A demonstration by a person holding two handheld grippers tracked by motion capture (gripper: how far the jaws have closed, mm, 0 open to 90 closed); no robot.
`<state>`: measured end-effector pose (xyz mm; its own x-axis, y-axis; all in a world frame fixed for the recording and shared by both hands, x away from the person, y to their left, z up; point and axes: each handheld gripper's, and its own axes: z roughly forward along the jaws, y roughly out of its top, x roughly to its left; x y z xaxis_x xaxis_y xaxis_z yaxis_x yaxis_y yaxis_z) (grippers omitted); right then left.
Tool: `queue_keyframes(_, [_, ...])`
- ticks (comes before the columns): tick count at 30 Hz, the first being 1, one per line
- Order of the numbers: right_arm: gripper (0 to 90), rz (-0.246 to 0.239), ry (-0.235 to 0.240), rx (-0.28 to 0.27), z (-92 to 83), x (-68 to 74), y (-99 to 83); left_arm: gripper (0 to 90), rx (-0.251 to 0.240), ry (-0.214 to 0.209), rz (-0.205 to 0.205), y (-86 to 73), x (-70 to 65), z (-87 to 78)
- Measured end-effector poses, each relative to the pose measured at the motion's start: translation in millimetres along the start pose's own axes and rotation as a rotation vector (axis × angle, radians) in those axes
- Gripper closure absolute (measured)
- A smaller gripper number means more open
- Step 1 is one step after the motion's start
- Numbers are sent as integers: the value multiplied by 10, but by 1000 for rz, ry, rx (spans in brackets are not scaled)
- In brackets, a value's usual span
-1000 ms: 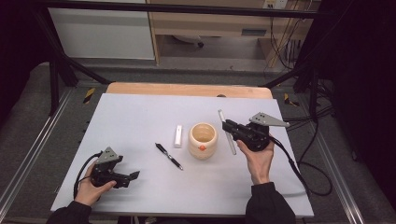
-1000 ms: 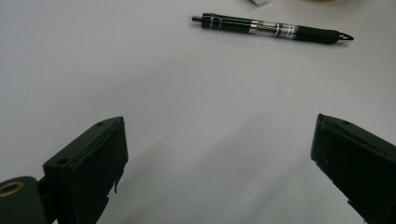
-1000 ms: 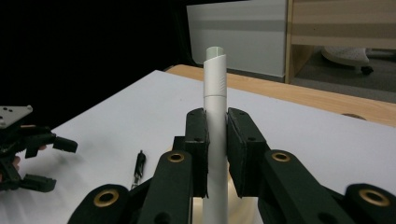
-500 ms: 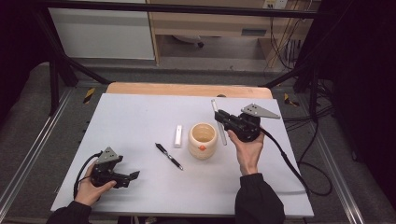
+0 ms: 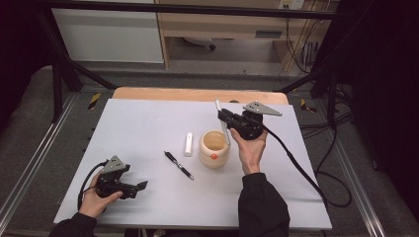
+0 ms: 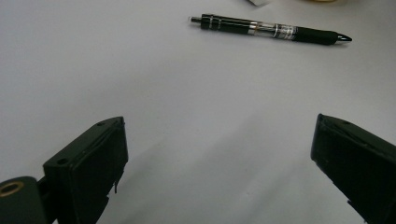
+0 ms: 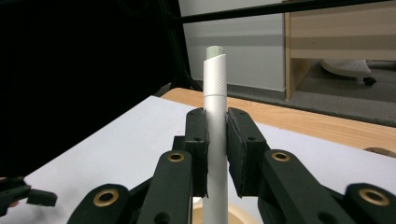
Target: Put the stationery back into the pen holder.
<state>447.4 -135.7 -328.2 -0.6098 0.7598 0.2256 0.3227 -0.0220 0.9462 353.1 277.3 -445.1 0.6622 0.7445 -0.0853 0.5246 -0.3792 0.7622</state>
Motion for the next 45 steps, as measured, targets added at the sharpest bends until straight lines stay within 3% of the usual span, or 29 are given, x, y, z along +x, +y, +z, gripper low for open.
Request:
queue_keyframes(13, [792,3,-10,12,197,-66,-74,40,0,-1,-2,-3,1,2])
queue_keyframes(28, [792,2,24,33,365,-40,-278,39,-2,-1,-2,-3,6,-3])
queue_keyframes(45, [792,-7,34,66,336,-74,-578,40,0,-2,-3,-5,6,0])
